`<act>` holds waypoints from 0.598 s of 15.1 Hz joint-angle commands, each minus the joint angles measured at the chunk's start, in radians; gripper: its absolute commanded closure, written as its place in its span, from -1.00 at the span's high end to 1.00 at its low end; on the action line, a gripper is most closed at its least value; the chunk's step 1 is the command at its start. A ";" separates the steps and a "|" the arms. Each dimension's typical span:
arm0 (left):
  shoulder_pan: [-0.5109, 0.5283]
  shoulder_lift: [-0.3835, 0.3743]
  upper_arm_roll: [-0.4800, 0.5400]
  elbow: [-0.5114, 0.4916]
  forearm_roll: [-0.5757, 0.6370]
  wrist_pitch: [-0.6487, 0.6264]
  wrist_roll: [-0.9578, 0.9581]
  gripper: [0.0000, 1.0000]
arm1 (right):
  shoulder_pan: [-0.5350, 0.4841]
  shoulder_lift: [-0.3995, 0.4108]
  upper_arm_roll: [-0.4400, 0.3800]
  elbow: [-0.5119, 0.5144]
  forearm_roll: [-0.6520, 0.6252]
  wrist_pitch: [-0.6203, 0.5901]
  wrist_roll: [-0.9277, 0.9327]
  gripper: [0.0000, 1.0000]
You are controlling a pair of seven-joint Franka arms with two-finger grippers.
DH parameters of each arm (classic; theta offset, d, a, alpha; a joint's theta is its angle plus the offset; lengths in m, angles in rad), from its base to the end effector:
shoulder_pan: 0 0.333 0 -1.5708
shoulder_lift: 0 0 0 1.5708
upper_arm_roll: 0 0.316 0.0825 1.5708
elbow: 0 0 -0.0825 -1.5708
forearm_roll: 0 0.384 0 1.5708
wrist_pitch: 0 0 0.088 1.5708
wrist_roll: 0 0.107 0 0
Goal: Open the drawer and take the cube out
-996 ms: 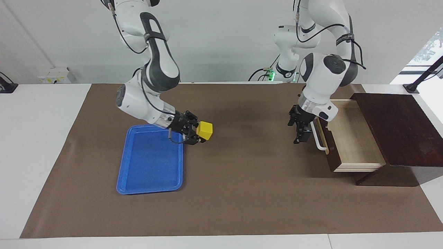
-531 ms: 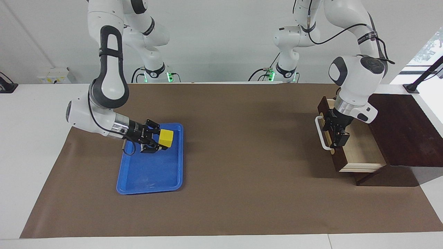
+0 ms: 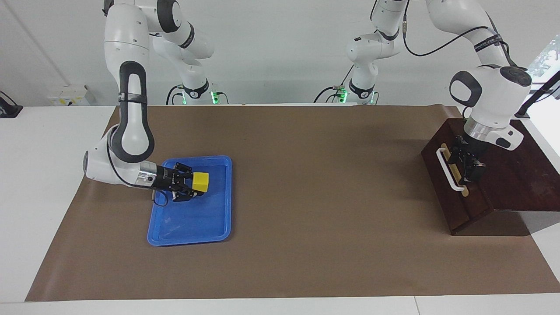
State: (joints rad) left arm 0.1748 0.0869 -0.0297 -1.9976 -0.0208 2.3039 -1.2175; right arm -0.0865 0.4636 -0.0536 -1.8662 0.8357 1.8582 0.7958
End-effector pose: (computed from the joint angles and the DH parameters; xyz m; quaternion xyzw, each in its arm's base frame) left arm 0.5875 0.0858 0.4385 0.7681 0.6308 0.0892 0.0643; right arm 0.6000 -0.0249 0.2566 -0.7060 0.5839 0.3101 0.2540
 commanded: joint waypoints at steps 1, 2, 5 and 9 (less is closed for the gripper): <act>-0.015 0.014 -0.001 0.032 0.027 0.000 0.024 1.00 | -0.018 0.010 0.005 -0.022 -0.018 0.007 -0.073 -1.00; -0.026 0.002 -0.004 0.034 0.025 -0.035 0.024 1.00 | -0.018 0.013 0.003 -0.021 -0.020 0.007 -0.075 -1.00; -0.090 -0.051 -0.010 0.101 0.024 -0.211 0.059 1.00 | -0.018 0.015 0.003 -0.022 -0.046 0.015 -0.076 -1.00; -0.141 -0.124 -0.021 0.213 0.021 -0.531 0.246 1.00 | -0.016 0.017 0.003 -0.028 -0.073 0.056 -0.076 0.98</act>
State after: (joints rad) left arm 0.0573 0.0039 -0.0576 -1.8308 -0.0123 1.9142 -1.0937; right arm -0.0965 0.4787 -0.0545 -1.8801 0.7966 1.8744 0.7404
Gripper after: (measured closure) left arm 0.000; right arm 0.436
